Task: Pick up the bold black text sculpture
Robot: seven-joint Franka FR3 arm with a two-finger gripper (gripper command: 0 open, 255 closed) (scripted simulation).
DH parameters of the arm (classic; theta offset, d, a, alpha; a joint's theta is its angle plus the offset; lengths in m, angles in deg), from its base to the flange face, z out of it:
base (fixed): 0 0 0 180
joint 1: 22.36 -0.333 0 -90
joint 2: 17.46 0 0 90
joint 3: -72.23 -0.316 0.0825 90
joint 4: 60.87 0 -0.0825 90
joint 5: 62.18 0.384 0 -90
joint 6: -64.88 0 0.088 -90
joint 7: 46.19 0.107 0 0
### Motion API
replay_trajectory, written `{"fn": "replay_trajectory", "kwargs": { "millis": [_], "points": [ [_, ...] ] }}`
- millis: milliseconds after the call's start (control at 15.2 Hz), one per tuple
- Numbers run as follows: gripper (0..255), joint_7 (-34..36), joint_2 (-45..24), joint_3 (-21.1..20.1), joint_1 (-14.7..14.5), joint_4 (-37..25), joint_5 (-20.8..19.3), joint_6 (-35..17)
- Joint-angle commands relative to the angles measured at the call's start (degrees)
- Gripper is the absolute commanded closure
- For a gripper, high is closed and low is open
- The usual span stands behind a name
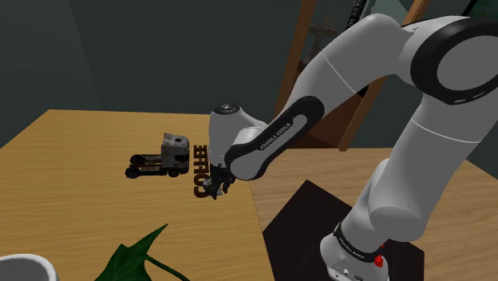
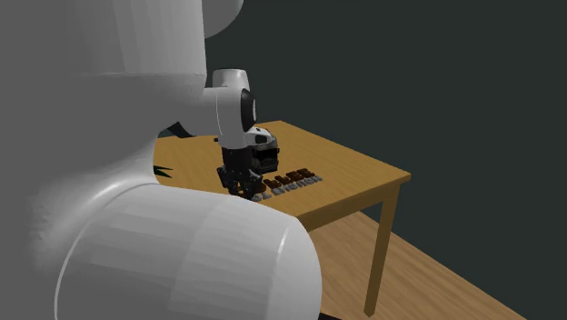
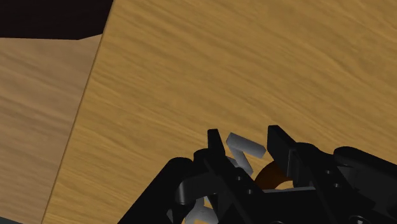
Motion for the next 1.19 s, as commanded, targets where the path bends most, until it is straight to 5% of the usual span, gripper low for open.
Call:
{"fn": "replay_trajectory", "kwargs": {
  "millis": [0, 1122],
  "points": [
    [255, 0.03, -0.08, 0.05, 0.04, 0.09, -0.05, -0.07],
    [255, -3.81, 10.24, -0.15, -0.12, -2.55, 5.03, 12.42]
  ]
}}
